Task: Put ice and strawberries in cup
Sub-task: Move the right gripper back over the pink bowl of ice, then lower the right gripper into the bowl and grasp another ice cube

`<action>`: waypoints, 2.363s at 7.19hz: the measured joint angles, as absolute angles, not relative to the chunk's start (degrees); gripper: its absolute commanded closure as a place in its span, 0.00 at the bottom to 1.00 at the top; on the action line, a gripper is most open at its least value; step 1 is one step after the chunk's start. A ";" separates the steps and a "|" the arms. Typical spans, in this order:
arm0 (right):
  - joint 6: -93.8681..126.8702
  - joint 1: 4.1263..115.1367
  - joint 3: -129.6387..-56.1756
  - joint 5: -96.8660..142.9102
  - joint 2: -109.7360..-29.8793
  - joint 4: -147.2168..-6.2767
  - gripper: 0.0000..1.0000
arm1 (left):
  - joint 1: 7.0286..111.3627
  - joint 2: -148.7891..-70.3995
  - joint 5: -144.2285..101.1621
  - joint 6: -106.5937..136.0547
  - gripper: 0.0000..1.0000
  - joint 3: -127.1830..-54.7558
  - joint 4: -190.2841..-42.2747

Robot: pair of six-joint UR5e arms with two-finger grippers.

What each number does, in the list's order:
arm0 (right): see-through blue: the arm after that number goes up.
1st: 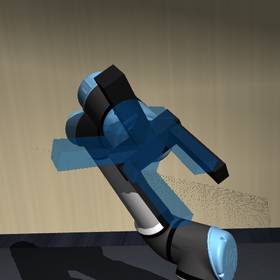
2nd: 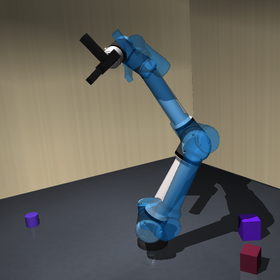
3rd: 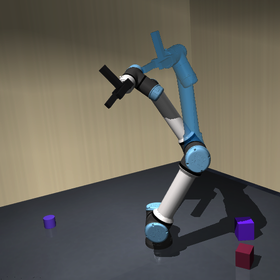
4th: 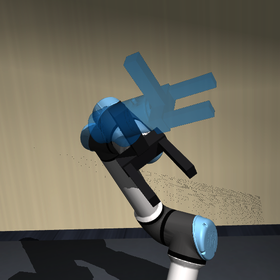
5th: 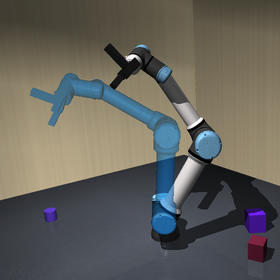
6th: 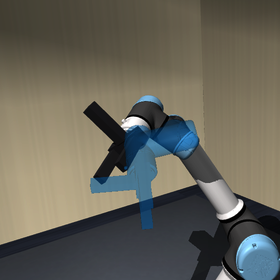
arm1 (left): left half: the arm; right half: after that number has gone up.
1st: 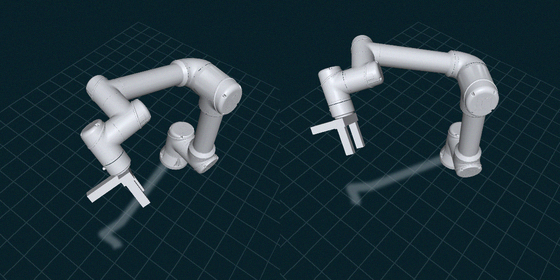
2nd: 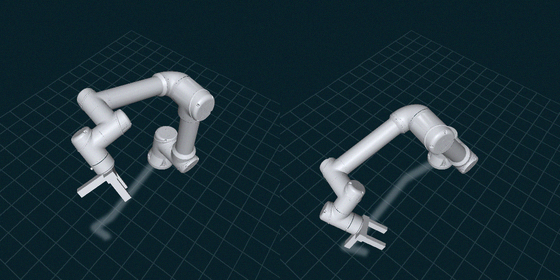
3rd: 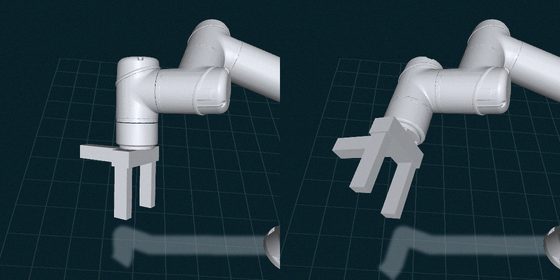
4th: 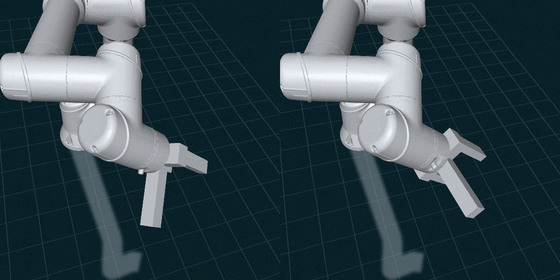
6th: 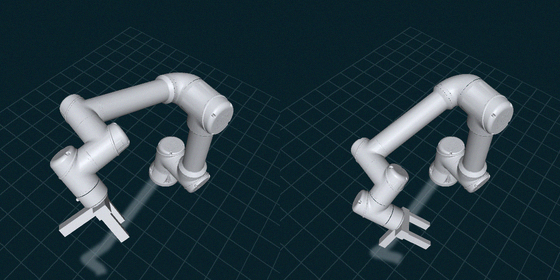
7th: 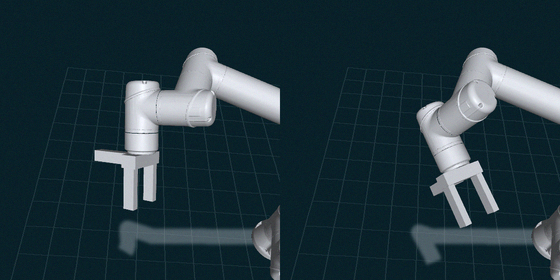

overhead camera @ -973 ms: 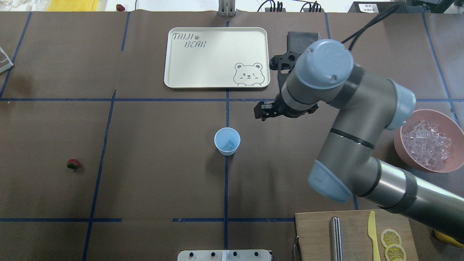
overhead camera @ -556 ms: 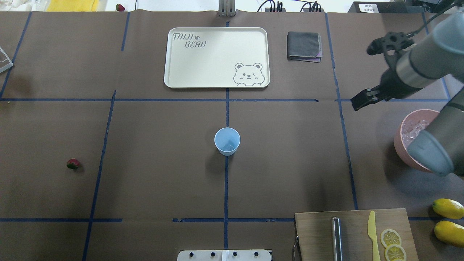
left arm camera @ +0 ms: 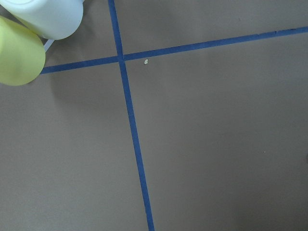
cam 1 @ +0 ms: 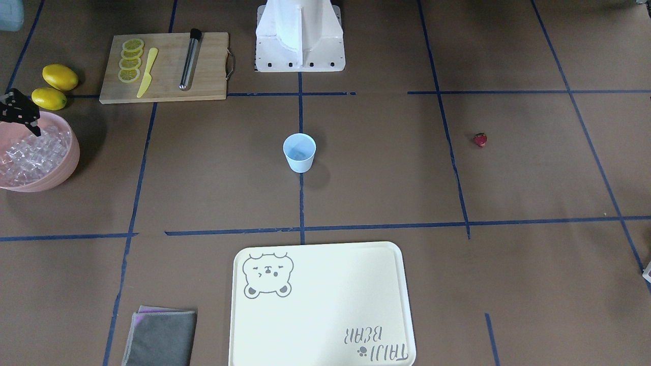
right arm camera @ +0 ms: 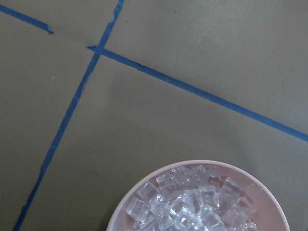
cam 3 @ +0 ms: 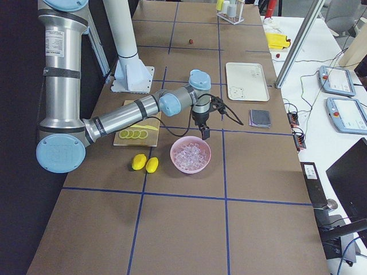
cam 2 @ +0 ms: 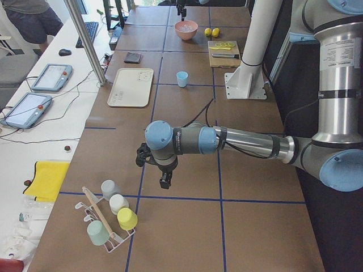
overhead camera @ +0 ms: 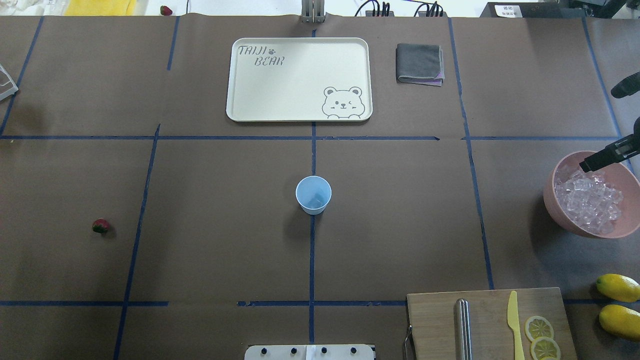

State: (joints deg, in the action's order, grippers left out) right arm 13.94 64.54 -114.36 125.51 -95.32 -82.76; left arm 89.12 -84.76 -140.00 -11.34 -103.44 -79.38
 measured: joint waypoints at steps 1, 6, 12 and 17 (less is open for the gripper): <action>15.17 64.26 -111.95 125.36 -95.91 -79.41 0.01 | 89.12 -84.73 -140.07 -11.34 0.00 -103.44 -79.40; 23.17 58.10 -107.20 121.17 -97.60 -70.56 0.09 | 89.12 -84.67 -140.10 -11.34 0.00 -103.45 -79.43; 23.06 57.45 -106.44 120.96 -97.59 -70.68 0.79 | 89.12 -84.64 -140.13 -11.34 0.00 -103.45 -79.36; 22.49 58.13 -107.59 121.60 -97.67 -70.89 0.96 | 89.12 -84.62 -140.17 -11.34 0.00 -103.45 -79.37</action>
State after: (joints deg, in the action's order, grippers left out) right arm 22.49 58.13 -107.59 121.60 -97.67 -70.89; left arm 89.12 -84.62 -140.17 -11.34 -103.45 -79.37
